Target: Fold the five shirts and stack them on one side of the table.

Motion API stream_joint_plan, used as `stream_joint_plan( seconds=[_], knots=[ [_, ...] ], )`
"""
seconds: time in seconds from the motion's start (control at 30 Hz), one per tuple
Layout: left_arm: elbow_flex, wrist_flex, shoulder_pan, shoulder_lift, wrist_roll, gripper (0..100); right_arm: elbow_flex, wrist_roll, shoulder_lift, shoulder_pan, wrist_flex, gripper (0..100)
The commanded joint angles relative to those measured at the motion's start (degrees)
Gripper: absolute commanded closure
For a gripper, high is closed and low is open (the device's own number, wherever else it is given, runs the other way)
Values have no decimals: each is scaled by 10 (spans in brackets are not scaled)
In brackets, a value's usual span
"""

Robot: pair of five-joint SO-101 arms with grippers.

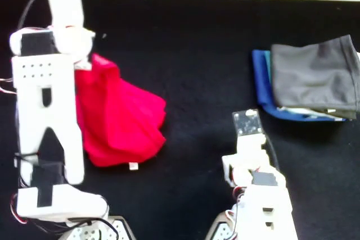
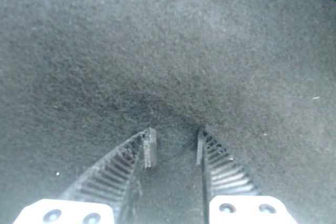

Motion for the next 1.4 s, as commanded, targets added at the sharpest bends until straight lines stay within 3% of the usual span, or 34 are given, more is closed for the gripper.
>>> stream_joint_plan(
  seconds=[0.0, 0.23, 0.4, 0.57, 0.73, 0.9, 1.1, 1.37],
  knots=[
    [-1, -64, -54, 25, 2, 981, 7, -4, 0, 7, -13, 858],
    [-7, -78, -126, 46, 3, 798, 7, -3, 0, 7, -13, 858],
    [-81, -9, -141, 46, 3, 790, 6, -3, 0, 7, -13, 858],
    [-165, 148, -63, 50, -11, 790, 6, -3, 0, 7, -16, 858],
    [-168, 230, 39, 52, -55, 790, 7, -4, 0, 7, -19, 858],
    [-72, 233, 136, 52, -106, 790, 7, -4, 0, 7, -19, 858],
    [44, 227, 229, 51, -105, 790, 7, -3, 0, 7, -19, 858],
    [212, 117, 305, 52, -54, 786, 7, -3, 0, 7, -20, 858]
  ],
)
